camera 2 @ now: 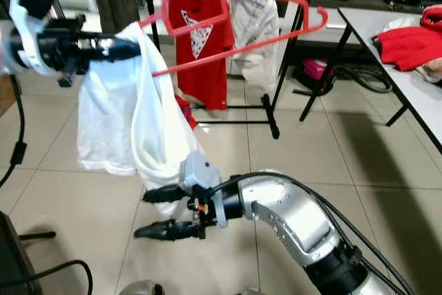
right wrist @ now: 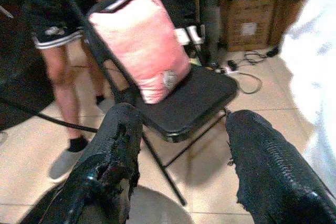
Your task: Hang hanger
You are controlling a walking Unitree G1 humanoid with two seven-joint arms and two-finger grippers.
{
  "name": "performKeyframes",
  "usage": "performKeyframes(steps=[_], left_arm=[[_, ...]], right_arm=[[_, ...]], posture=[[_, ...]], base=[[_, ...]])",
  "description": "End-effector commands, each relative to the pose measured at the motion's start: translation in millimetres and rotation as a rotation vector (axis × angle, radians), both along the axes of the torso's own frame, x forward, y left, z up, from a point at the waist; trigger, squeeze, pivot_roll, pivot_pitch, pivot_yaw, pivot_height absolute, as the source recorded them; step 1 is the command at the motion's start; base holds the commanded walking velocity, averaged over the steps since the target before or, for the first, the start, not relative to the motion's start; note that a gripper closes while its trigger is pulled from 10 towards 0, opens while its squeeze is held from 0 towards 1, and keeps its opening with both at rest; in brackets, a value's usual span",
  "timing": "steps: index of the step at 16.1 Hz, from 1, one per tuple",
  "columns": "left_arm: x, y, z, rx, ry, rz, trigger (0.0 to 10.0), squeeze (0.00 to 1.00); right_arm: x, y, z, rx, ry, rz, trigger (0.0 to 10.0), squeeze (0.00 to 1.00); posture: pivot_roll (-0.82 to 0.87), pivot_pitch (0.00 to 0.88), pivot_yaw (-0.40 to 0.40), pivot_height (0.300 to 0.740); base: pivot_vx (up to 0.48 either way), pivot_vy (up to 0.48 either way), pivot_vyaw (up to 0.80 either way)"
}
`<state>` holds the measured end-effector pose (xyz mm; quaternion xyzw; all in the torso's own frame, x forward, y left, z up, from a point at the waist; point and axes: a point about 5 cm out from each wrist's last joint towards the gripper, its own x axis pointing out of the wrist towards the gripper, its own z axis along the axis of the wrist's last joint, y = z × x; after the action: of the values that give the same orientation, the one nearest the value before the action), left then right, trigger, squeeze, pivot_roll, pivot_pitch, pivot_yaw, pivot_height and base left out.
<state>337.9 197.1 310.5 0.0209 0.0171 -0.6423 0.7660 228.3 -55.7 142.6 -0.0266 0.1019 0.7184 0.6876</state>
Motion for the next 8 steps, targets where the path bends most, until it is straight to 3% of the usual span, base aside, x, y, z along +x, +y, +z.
performKeyframes(steps=[1,3,4,8], left_arm=[[-1.8,3.1,13,0.003,-0.047,-0.001,0.0,0.00],[-4.0,5.8,9,0.019,-0.036,-0.017,0.0,0.00],[-4.5,6.6,7,0.025,-0.028,-0.027,0.0,0.00],[-3.8,7.1,5,0.030,-0.021,-0.043,0.0,0.00]], right_arm=[[8.8,-1.5,6,0.013,-0.068,-0.051,10.0,0.00],[27.4,-8.3,21,0.098,-0.095,-0.197,10.0,0.00],[30.7,-11.8,30,0.149,-0.095,-0.220,10.0,1.00],[33.2,-29.1,51,0.198,-0.182,-0.234,10.0,1.00]], posture=[[0.01,0.051,0.008,0.740],[0.02,0.052,0.006,0.740],[0.01,0.053,0.005,0.740],[0.01,0.052,0.010,0.740]], base=[[0.000,0.000,0.00],[0.000,0.000,0.00],[0.000,0.000,0.00],[0.000,0.000,0.00]])
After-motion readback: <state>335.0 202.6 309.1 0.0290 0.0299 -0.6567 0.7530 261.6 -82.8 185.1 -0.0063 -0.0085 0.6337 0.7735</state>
